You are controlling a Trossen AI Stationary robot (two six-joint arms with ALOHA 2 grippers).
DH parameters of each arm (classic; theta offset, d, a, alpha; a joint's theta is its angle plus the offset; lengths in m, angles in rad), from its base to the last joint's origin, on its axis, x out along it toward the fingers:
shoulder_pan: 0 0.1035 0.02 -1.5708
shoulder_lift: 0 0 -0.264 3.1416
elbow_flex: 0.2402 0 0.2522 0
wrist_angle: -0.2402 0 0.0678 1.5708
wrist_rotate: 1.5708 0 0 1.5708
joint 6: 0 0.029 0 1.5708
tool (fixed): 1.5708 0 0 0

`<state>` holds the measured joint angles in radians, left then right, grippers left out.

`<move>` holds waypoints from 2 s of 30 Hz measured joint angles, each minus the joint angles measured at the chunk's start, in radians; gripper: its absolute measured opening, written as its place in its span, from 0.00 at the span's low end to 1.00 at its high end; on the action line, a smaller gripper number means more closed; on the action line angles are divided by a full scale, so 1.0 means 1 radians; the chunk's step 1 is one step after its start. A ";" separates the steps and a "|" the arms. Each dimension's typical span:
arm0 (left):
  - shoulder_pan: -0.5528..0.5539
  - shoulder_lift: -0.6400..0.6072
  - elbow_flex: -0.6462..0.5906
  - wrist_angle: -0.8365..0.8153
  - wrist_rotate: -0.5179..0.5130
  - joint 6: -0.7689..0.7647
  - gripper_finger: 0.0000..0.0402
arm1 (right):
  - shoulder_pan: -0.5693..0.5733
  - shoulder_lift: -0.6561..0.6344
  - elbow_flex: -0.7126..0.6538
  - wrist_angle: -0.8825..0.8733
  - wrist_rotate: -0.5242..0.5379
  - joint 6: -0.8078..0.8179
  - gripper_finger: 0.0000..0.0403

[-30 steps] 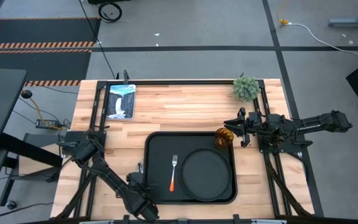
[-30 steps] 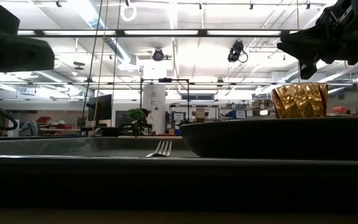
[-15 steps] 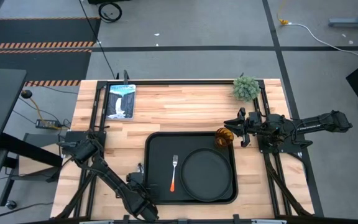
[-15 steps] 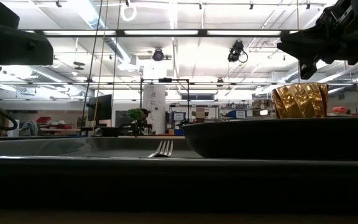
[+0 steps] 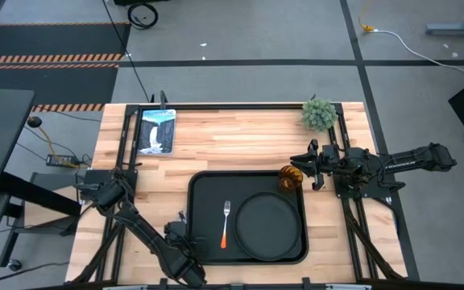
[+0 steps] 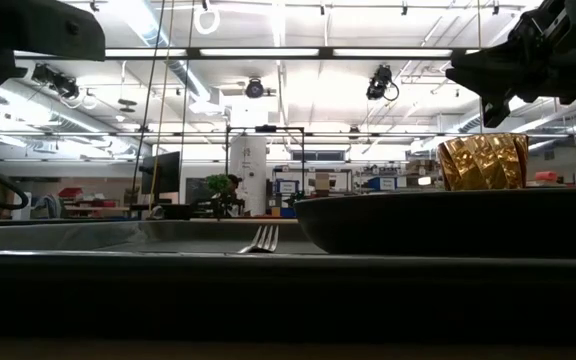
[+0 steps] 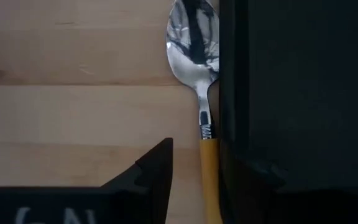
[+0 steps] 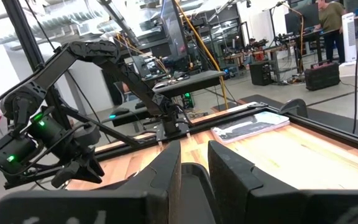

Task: Pick and place plate/cup/fork/spoon on tray
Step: Put the yellow spoon to the left of the orange fork on the black tray

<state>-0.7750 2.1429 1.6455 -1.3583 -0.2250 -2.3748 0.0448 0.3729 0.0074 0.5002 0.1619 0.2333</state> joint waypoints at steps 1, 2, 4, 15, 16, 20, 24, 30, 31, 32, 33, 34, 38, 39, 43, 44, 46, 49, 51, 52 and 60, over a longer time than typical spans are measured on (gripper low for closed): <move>0.000 0.000 0.000 0.000 0.000 0.001 0.35 | 0.000 0.000 0.000 0.000 0.000 0.000 0.22; 0.000 0.000 0.000 0.000 0.000 0.001 0.35 | 0.000 0.000 0.000 0.000 0.000 0.000 0.22; 0.000 0.000 0.000 0.000 0.000 0.003 0.35 | 0.000 0.000 0.000 0.000 0.000 0.000 0.22; 0.004 0.025 -0.001 0.008 0.036 0.005 0.35 | 0.000 0.000 0.000 0.000 0.000 0.000 0.22; 0.004 0.026 -0.001 0.010 0.039 0.006 0.35 | 0.000 0.000 0.000 0.000 0.000 0.000 0.22; 0.013 0.031 -0.001 0.016 0.047 0.031 0.35 | 0.000 0.000 0.000 0.000 0.000 0.000 0.22; 0.024 0.036 0.000 0.047 0.048 0.082 0.35 | 0.000 0.000 0.000 0.000 0.000 0.000 0.22; 0.048 0.037 -0.001 0.078 0.026 0.135 0.35 | 0.000 0.000 0.000 0.000 0.000 0.000 0.22; 0.051 0.037 -0.001 0.077 0.018 0.136 0.35 | 0.000 0.000 0.000 0.000 0.000 0.000 0.22; 0.053 0.037 -0.001 0.077 0.014 0.138 0.35 | 0.000 0.000 0.000 0.000 0.000 0.000 0.22; 0.056 0.037 -0.001 0.077 0.016 0.144 0.35 | 0.000 0.000 0.000 0.000 0.000 0.000 0.22; 0.060 0.037 -0.001 0.075 0.026 0.147 0.35 | 0.000 0.000 0.000 0.000 0.000 0.000 0.22; 0.068 0.037 -0.001 0.040 0.094 0.133 0.35 | 0.000 0.000 0.000 0.000 0.000 0.000 0.22; 0.068 0.037 -0.001 0.035 0.101 0.125 0.35 | 0.000 0.000 0.000 0.000 0.000 0.000 0.22; 0.058 0.037 -0.001 0.025 0.095 0.101 0.36 | 0.000 0.000 0.000 0.000 0.000 0.000 0.22; 0.056 0.037 -0.001 0.024 0.089 0.094 0.37 | 0.000 0.000 0.000 0.000 0.000 0.000 0.22; 0.048 0.037 -0.001 0.018 0.081 0.078 0.38 | 0.000 0.000 0.000 0.000 0.000 0.000 0.22; 0.039 0.037 -0.001 0.016 0.072 0.054 0.40 | 0.000 0.000 0.000 0.000 0.000 0.000 0.22; 0.035 0.037 -0.005 0.023 0.060 0.041 0.40 | 0.000 0.000 0.000 0.000 0.000 0.000 0.22; 0.035 0.037 -0.012 0.034 0.056 0.037 0.40 | 0.000 0.000 0.000 0.000 0.000 0.000 0.22; 0.038 0.030 -0.098 0.166 0.047 0.046 0.40 | 0.000 0.000 0.000 0.000 0.000 0.000 0.22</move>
<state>-0.7368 2.1727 1.5476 -1.1921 -0.1776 -2.3291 0.0446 0.3729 0.0074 0.5002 0.1623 0.2335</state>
